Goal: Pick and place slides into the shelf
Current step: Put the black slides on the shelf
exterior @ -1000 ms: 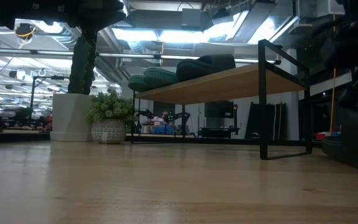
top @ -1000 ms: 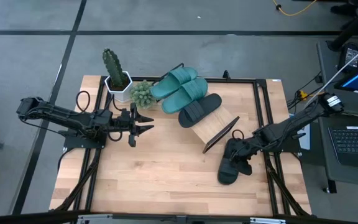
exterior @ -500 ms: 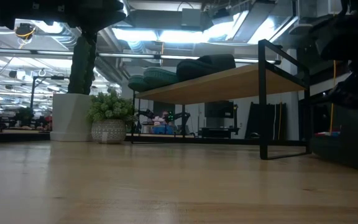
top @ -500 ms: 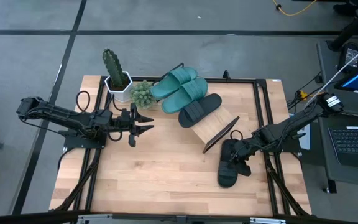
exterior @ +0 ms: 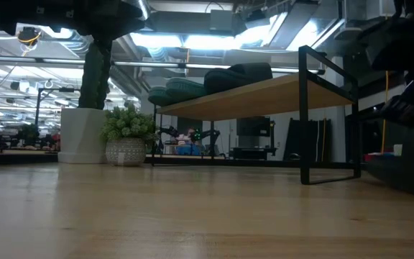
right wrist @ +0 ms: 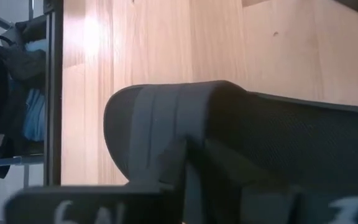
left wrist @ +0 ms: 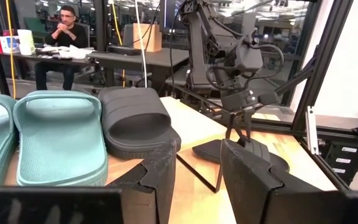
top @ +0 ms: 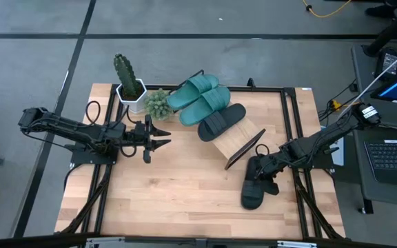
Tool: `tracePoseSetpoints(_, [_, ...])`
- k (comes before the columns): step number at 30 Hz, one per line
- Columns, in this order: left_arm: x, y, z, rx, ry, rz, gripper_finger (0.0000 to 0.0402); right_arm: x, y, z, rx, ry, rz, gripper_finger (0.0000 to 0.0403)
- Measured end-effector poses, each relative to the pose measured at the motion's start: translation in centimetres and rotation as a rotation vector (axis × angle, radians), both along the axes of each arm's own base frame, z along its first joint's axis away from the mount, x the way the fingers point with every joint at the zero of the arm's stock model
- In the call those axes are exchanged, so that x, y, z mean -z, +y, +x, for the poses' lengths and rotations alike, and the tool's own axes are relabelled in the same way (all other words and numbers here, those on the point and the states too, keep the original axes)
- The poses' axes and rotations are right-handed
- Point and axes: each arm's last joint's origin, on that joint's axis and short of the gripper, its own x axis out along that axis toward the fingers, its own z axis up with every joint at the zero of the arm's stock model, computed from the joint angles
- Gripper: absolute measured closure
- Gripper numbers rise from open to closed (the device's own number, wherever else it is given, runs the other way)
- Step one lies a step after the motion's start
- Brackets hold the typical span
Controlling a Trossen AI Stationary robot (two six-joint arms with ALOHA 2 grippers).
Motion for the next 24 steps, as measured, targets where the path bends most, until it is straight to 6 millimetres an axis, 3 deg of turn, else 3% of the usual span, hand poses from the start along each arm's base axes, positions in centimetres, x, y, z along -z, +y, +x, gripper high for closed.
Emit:
tracePoseSetpoints(4, [0.0,0.0,0.0,0.0,0.0,0.0,0.0282,0.0,0.0,0.0,-0.002,-0.002,0.001,0.0391])
tracePoseSetpoints(16, [0.0,0.0,0.0,0.0,0.0,0.0,0.0282,-0.4,0.1,0.1,0.001,-0.03,0.021,0.0399])
tracePoseSetpoints(24, [0.0,0.0,0.0,0.0,0.001,0.0,0.0282,-2.1,0.4,0.9,0.022,-0.068,0.054,0.04])
